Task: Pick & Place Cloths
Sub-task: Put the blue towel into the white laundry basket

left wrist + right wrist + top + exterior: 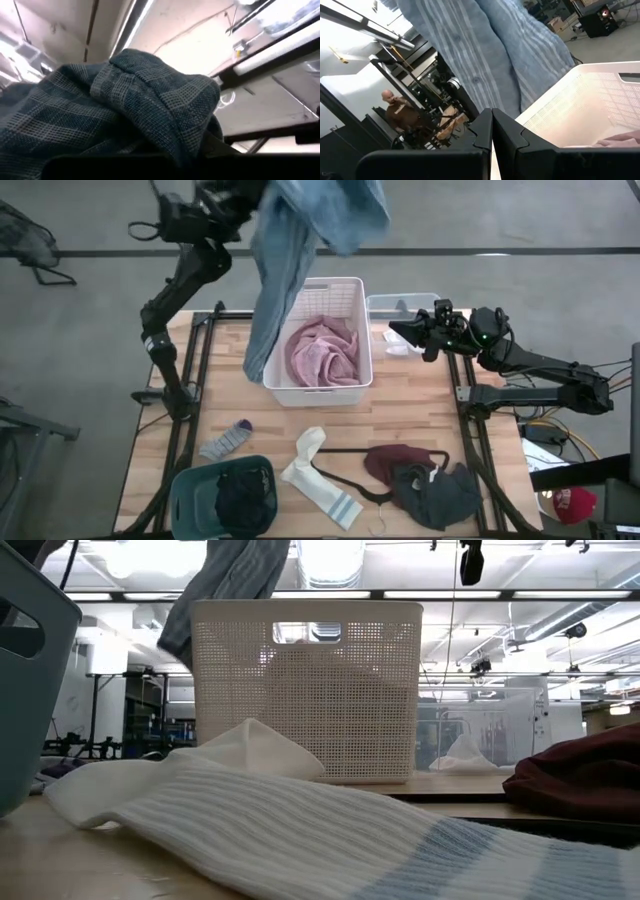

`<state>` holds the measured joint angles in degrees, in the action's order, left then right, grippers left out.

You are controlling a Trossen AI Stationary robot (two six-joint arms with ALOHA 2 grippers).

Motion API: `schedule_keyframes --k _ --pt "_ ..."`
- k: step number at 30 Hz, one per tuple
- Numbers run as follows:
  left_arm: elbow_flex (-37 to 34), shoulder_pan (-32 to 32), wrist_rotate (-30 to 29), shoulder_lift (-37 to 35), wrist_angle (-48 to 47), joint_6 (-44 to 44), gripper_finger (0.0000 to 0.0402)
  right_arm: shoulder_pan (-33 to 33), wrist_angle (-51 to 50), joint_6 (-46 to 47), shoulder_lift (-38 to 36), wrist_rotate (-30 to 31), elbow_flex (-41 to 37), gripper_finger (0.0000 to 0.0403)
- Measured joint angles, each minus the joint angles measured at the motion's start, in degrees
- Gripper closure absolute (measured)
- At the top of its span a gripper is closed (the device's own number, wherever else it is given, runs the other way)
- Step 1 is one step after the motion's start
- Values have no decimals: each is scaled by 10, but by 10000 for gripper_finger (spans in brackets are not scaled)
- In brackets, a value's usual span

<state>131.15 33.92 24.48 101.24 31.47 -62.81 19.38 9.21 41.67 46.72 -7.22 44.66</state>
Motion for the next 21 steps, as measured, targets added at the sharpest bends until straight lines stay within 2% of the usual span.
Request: schedule_keyframes --k 6,9,15,18,21 --pt "-3 -36 -35 33 43 9 390 0 0 0 0 -1 0 394" --pt "-3 -39 25 39 1 17 390 0 0 1 0 -2 0 394" --pt "-41 -41 182 32 -159 59 390 0 1 3 -2 -5 0 394" --pt "-66 -41 223 9 -215 101 390 0 0 3 -5 -5 0 394" --pt "-89 -26 252 -29 -309 185 390 0 1 4 -9 -9 0 394"
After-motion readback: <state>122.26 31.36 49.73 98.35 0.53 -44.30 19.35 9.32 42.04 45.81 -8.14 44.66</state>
